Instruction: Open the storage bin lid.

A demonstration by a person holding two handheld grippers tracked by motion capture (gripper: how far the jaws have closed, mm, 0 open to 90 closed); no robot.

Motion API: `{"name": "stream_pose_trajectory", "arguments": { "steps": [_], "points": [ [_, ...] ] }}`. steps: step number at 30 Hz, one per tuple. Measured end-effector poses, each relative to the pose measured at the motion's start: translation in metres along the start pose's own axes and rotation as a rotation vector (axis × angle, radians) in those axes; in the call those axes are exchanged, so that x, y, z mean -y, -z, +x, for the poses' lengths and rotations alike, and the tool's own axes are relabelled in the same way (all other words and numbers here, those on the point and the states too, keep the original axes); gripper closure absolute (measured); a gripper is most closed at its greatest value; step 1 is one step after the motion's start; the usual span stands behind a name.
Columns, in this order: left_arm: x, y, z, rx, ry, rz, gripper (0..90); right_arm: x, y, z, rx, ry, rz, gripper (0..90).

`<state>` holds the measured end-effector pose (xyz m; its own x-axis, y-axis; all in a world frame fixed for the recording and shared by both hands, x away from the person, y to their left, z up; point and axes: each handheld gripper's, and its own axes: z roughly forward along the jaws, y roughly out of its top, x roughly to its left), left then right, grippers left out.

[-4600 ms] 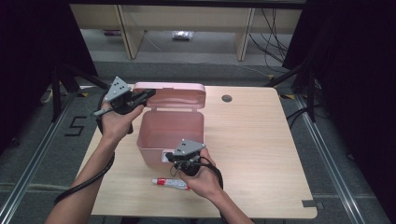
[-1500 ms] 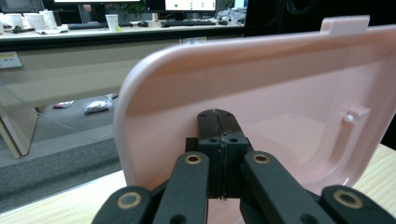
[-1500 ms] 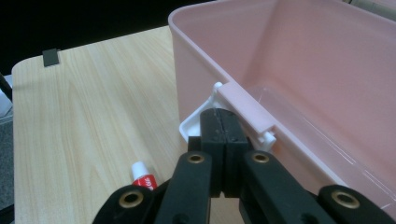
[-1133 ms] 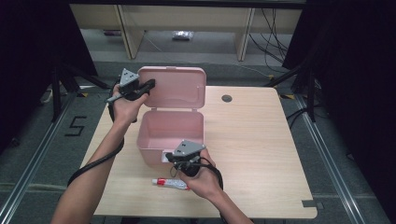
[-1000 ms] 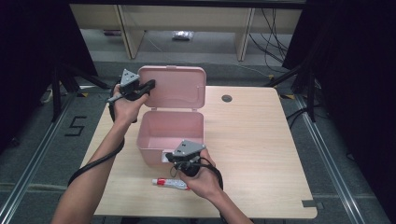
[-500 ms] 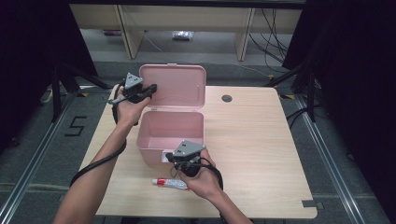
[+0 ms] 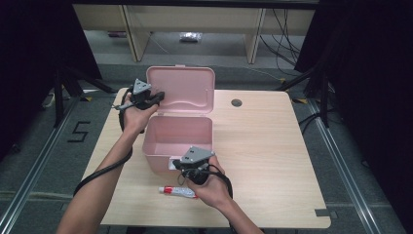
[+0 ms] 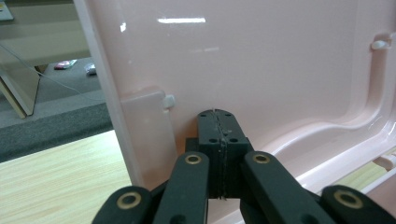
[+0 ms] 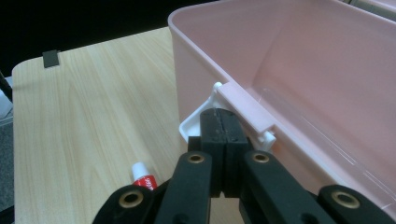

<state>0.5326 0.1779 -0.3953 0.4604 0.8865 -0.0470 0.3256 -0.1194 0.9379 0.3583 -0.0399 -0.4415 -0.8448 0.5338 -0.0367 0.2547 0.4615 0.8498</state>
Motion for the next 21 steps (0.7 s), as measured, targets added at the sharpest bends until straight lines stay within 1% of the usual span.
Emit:
{"name": "stream_pose_trajectory", "arguments": {
  "steps": [6, 8, 10, 13, 15, 17, 21],
  "points": [
    [0.0007, -0.0021, 0.0005, -0.002, -0.001, 0.021, 89.7, 0.0001, 0.0000, 0.0001, 0.000, 0.000, 0.000, 90.0],
    [0.0013, -0.0029, 0.0006, -0.003, -0.001, 0.032, 89.7, 0.0003, 0.0005, 0.0008, 0.003, -0.013, 0.003, 90.0],
    [0.0018, -0.0035, 0.0006, -0.002, -0.001, 0.039, 89.7, 0.0002, 0.0005, 0.0007, 0.003, -0.012, 0.003, 90.0],
    [0.0034, -0.0054, 0.0010, -0.001, 0.002, 0.067, 89.7, 0.0000, 0.0000, 0.0000, 0.000, 0.000, 0.000, 90.0],
    [0.0048, -0.0069, 0.0008, -0.002, 0.008, 0.082, 89.7, 0.0001, 0.0003, 0.0005, 0.001, -0.009, 0.002, 90.0],
    [0.0057, -0.0078, 0.0008, -0.002, 0.007, 0.091, 89.6, 0.0001, 0.0002, 0.0002, 0.000, -0.004, 0.001, 90.0],
    [0.0071, -0.0095, 0.0013, 0.001, 0.010, 0.110, 89.6, 0.0002, 0.0005, 0.0006, 0.002, -0.013, 0.003, 90.0]
  ]
}}
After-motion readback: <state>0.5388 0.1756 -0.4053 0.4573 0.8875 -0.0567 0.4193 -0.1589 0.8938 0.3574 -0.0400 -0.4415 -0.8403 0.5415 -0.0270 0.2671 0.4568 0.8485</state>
